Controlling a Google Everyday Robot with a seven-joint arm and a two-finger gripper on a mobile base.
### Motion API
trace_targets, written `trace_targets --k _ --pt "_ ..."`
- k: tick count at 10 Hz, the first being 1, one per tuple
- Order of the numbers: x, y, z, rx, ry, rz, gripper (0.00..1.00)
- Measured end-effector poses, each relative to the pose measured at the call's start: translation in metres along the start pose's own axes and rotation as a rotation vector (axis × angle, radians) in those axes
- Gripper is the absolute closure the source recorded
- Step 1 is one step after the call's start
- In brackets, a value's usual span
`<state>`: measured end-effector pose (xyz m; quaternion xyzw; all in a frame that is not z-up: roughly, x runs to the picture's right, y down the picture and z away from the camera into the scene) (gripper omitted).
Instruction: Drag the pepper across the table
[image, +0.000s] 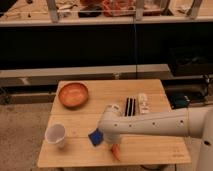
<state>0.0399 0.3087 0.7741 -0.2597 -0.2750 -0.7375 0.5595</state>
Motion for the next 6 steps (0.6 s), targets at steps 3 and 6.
trace_targets --k 3,6 --pt "0.009 -0.008 0.002 0.002 -0.015 -0.009 0.82" --pt "0.017 -0.032 -0.001 0.011 -0.010 -0.049 0.82"
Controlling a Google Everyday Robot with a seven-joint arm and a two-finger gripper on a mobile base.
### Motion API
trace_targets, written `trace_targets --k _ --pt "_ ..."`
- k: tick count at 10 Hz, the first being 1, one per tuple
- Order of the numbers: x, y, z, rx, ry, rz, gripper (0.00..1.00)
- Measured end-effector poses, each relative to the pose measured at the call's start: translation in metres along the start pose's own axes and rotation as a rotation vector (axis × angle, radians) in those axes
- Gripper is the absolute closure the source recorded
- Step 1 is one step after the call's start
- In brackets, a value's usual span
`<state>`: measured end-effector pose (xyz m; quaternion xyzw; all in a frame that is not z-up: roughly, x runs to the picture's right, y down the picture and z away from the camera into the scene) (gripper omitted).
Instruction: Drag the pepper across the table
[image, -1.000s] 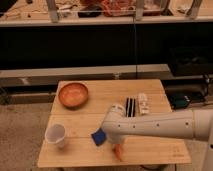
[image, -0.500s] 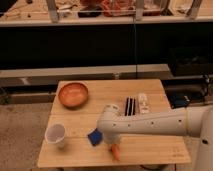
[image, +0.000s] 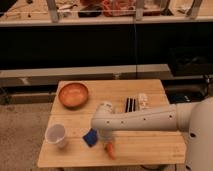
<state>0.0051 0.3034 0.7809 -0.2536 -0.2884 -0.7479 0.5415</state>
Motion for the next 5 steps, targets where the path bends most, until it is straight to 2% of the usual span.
trace_targets --k 5 --pt "0.006 -0.016 -0.002 0.002 -0.008 -0.042 0.82"
